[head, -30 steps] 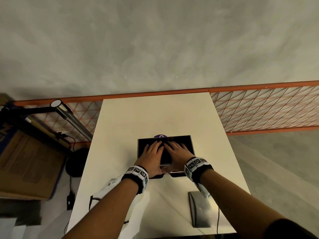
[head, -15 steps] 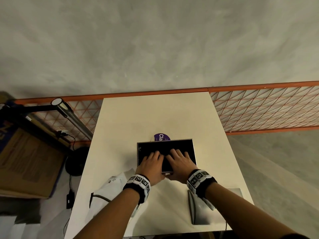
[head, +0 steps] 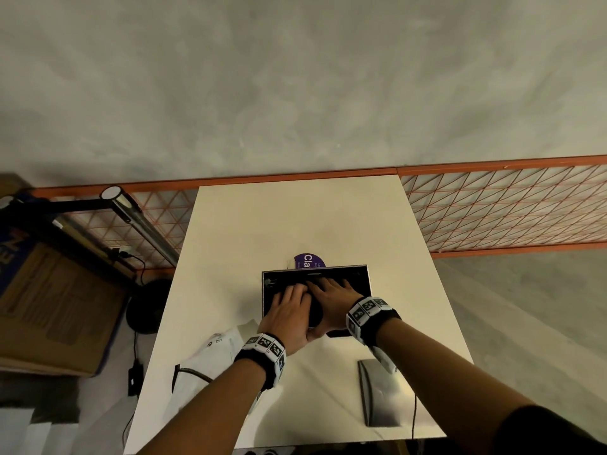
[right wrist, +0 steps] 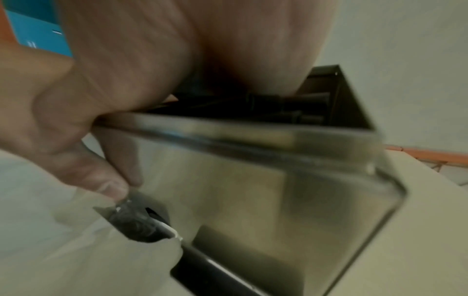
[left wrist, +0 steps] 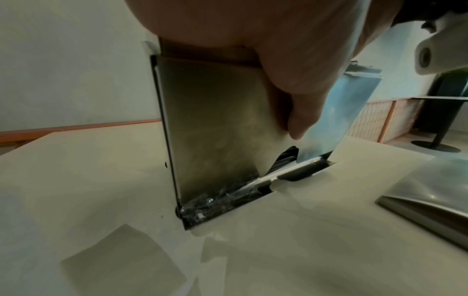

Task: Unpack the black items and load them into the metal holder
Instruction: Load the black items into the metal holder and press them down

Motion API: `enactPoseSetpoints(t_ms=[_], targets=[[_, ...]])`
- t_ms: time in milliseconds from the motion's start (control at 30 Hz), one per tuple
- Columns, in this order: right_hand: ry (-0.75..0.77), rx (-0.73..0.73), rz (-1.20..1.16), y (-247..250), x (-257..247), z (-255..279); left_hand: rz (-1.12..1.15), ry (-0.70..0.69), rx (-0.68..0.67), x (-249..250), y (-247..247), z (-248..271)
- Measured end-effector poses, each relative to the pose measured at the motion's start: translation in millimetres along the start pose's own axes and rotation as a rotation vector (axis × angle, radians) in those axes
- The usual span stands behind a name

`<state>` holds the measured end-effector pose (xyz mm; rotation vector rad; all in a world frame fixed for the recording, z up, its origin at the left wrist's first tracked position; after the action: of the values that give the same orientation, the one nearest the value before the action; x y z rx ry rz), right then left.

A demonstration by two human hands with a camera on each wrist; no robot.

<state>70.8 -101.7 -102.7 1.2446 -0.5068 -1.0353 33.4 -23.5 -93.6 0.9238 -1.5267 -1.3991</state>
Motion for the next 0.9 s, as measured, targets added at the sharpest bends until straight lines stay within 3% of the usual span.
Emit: enactPoseSetpoints(t_ms=[100,300,433,900], targets=[[-0.015,0.001,-0.018,-5,2,2,0.034,-0.002,0.020,2,3,3],[0.027,0.068,-0.020,-1,0,12,0.030,0.042,-0.070,0,-9,6],[0.043,0.029,-0.109,3,5,16,0.029,0.072,-0.093,-1,-10,5],[-0.139,-0.020,-0.216,-5,2,-17,-0.016,0.108,-0.142,1,-13,6]])
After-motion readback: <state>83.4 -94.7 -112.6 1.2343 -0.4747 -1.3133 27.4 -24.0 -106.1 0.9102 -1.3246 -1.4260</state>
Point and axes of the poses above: each hand's wrist, its own z-axis away from the middle knuckle, its own y-axis out of the back of the hand, x = y × z, the point moved 9 cm from there along -z, towards the middle knuckle, and after that the axes turned 3 degrees about x, right-handed, at the moved point
